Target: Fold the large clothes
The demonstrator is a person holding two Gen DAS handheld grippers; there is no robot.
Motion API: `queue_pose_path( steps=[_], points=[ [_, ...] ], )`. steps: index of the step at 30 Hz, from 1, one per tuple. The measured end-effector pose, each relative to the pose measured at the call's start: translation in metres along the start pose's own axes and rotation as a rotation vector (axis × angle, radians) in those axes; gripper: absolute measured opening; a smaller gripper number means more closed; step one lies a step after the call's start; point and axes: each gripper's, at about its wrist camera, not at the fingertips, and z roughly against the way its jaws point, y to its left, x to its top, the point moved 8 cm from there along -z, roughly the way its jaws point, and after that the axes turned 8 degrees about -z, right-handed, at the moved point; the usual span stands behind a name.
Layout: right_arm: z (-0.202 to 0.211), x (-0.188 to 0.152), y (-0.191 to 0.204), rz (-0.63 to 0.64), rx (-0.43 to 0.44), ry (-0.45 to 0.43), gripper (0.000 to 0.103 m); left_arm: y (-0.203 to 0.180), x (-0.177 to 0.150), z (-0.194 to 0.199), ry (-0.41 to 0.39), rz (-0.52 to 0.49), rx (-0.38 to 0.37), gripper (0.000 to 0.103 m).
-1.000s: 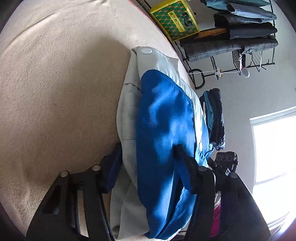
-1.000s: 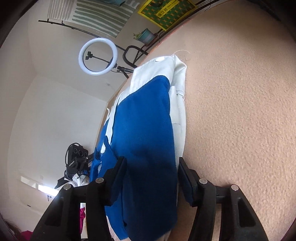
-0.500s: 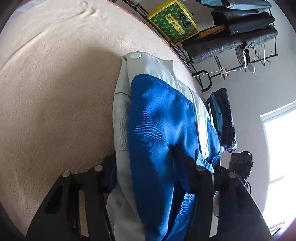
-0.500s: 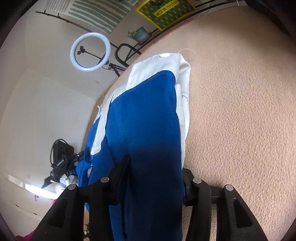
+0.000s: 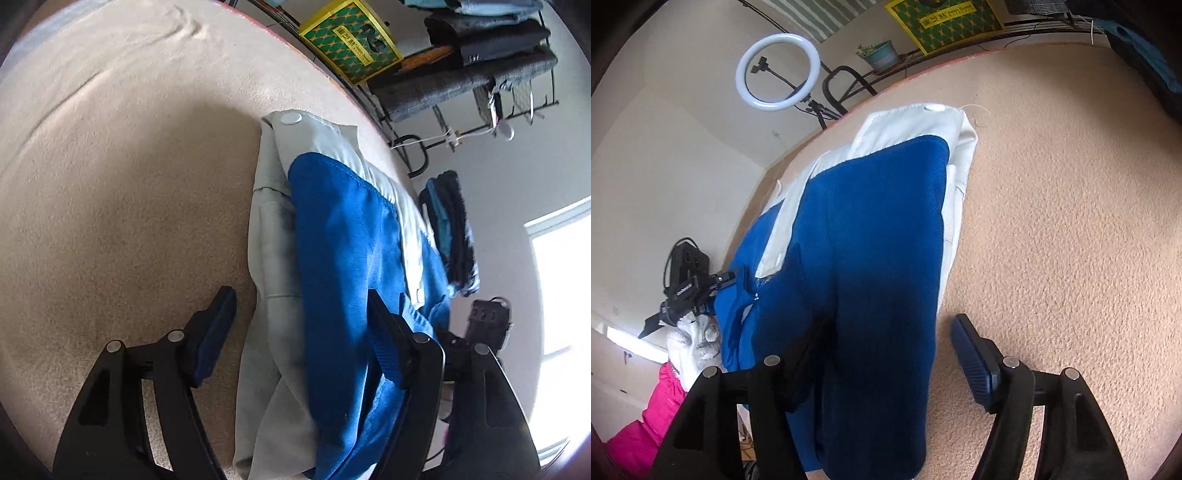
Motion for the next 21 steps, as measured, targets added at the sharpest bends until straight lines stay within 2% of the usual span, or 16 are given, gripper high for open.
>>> queue_pose_path(
  steps=[2,4,5,6,11,13,17,21],
  points=[
    [0.003,-0.002,-0.007,-0.045,0.064,-0.004,0.07,0.005,0.001,-0.002,-0.004,0.046,-0.068,0.07],
    [0.0,-0.001,-0.008,-0.097,0.137,-0.005,0.069,0.006,0.002,-0.009,0.008,0.078,-0.094,0.055],
    [-0.002,-0.001,-0.008,-0.113,0.157,-0.01,0.059,0.006,0.002,-0.012,0.018,0.086,-0.096,0.049],
    [-0.008,-0.002,-0.008,-0.124,0.157,0.005,0.046,0.004,0.003,-0.014,0.011,0.081,-0.083,0.047],
    [-0.007,-0.003,0.009,-0.035,0.033,-0.021,0.033,-0.014,0.005,-0.009,-0.01,-0.04,0.053,0.038],
    [-0.001,-0.002,0.016,0.003,-0.014,-0.031,0.029,-0.022,0.005,-0.006,-0.025,-0.069,0.083,0.035],
    [0.011,-0.001,0.035,0.092,-0.113,-0.064,0.024,-0.036,0.003,0.003,-0.053,-0.094,0.098,0.031],
    [0.027,-0.002,0.055,0.173,-0.153,-0.093,0.021,-0.054,-0.003,0.011,-0.058,-0.147,0.098,0.029]
  ],
)
